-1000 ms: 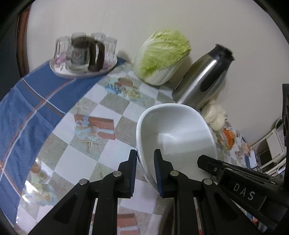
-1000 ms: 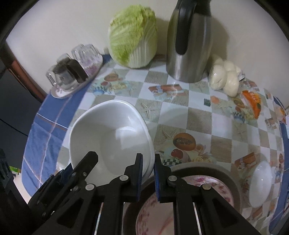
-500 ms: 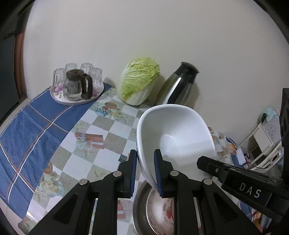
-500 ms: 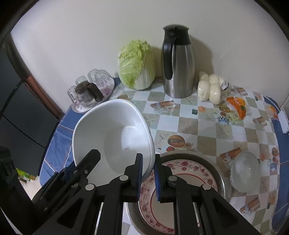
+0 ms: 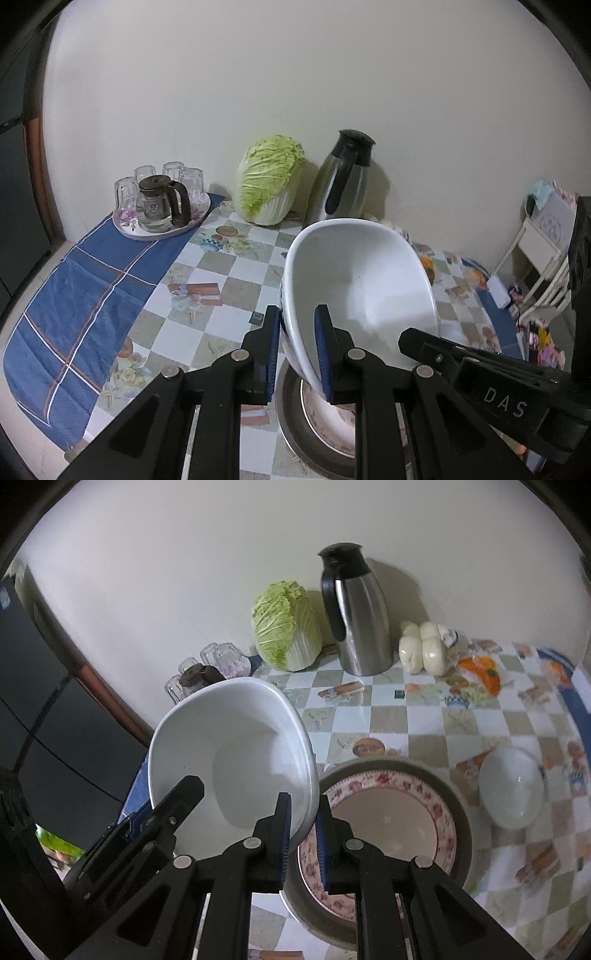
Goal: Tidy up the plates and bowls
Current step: 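Lift the white square bowl and carry it over the steel tray, then lower the white square bowl onto the red-rimmed bowl with both grippers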
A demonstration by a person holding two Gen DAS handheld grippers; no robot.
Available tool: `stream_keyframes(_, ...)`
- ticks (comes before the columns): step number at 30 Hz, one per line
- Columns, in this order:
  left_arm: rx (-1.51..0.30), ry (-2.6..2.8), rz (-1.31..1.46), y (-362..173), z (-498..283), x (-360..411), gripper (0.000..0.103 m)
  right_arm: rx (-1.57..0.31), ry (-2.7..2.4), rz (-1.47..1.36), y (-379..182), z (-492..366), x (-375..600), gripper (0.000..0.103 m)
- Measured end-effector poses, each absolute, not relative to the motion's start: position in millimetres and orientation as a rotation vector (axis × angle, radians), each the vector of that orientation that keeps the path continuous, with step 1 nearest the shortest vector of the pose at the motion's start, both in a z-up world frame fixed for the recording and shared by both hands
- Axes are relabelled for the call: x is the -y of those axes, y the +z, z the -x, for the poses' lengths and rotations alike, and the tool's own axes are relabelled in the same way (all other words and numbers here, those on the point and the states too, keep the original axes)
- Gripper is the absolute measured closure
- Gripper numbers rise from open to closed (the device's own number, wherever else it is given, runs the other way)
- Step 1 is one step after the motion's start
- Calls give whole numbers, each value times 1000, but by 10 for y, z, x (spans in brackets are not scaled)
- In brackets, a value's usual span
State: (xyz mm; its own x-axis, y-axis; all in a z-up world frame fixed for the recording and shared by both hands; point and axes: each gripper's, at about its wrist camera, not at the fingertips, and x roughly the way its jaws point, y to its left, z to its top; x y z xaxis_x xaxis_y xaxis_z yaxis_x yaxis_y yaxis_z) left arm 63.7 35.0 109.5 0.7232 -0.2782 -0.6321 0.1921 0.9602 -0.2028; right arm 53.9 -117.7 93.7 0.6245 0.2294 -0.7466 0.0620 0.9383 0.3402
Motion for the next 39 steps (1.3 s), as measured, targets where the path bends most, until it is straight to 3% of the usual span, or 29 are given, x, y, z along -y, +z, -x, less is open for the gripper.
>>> stream_keyframes(39,-773,-294,-164,964,-389,854,83,-836,45,-561,613,-37,2234,87)
